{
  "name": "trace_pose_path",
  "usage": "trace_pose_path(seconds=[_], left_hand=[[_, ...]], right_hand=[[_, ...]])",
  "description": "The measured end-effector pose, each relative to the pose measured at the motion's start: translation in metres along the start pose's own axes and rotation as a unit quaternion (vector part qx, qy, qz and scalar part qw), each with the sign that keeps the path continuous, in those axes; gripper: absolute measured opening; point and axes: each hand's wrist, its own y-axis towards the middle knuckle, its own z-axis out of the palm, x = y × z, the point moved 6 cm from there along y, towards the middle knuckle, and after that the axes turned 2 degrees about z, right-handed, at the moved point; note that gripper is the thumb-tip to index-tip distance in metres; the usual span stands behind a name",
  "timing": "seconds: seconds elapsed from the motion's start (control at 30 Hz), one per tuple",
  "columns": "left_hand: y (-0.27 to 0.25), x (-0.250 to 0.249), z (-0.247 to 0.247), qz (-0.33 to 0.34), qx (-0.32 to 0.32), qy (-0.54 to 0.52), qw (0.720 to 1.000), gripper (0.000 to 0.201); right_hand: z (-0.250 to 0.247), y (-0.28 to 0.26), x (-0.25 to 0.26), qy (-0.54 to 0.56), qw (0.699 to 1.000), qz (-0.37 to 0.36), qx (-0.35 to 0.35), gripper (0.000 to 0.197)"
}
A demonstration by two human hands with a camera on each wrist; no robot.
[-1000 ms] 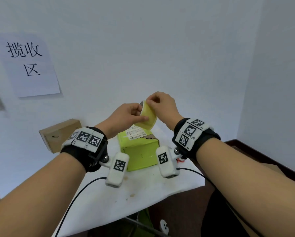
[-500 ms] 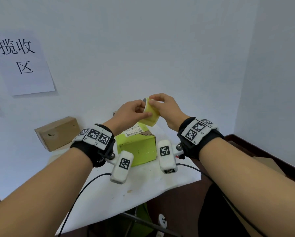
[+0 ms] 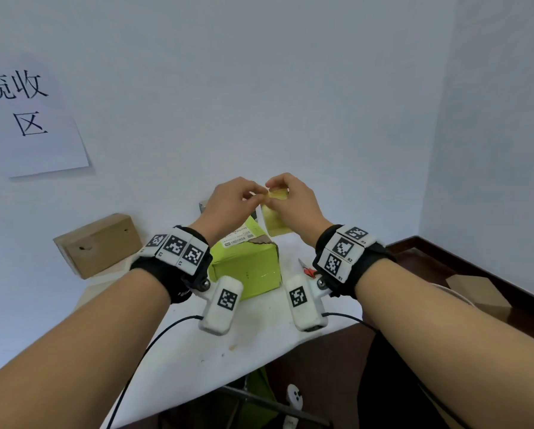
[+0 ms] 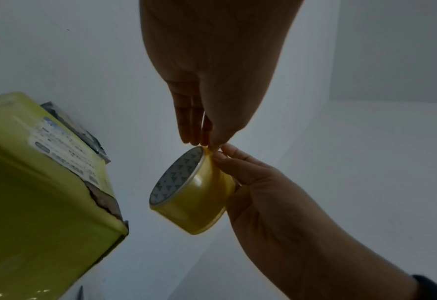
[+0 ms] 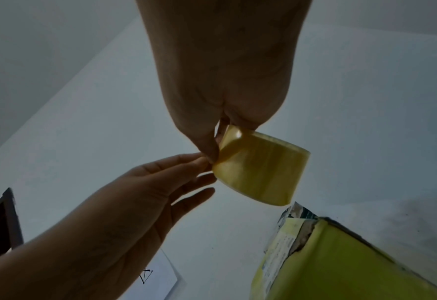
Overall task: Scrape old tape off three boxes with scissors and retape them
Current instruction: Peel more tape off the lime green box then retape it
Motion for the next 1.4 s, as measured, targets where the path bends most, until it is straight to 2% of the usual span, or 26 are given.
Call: trace_pose_path(seconds=[0.13, 0.23, 0.4, 0.63, 0.9, 1.07, 1.13, 1.2, 1.27, 1.4], left_hand=[[0.001, -0.006, -0.002, 0.027, -0.007, 0.026, 0.999, 0.01], [0.003, -0.001, -0.003, 0.001, -0.009, 0.004, 1.0, 0.004], [0.003, 0.007, 0.0, -0.035, -0.02, -0.05, 0.998, 0.005], [0.002, 0.003, -0.001, -0.022, -0.036, -0.005, 0.999, 0.012], [0.003, 0.003, -0.002, 0.007, -0.046, 0.033, 0.998, 0.008], [0.002, 0.001, 0.002, 0.046, -0.039, 0.095, 0.994, 0.012], [0.002, 0.003, 0.001, 0.045, -0.044, 0.104, 0.993, 0.013], [0.003, 0.004, -0.001, 0.038, -0.05, 0.1, 0.993, 0.013], [0.004, 0.004, -0.001, 0.033, -0.045, 0.094, 0.994, 0.013], [0.002, 0.001, 0.003, 0.062, -0.015, 0.129, 0.99, 0.011]], right_hand=[[0.003, -0.001, 0.001, -0.018, 1.0, -0.01, 0.02, 0.028], [0.007, 0.0, 0.002, -0.048, 0.998, -0.028, 0.03, 0.029], [0.01, 0.0, 0.006, -0.091, 0.993, -0.072, 0.036, 0.031], [0.013, 0.001, 0.006, -0.098, 0.991, -0.085, 0.037, 0.034], [0.015, -0.001, 0.008, -0.103, 0.989, -0.097, 0.038, 0.037], [0.012, -0.004, 0.011, -0.098, 0.99, -0.099, 0.033, 0.053], [0.007, -0.004, 0.01, -0.085, 0.992, -0.09, -0.001, 0.053], [0.004, -0.005, 0.003, -0.076, 0.996, -0.04, -0.015, 0.043], [0.012, -0.006, -0.005, -0.096, 0.995, -0.003, 0.034, 0.031], [0.021, -0.007, -0.011, -0.121, 0.989, -0.007, 0.086, 0.043]])
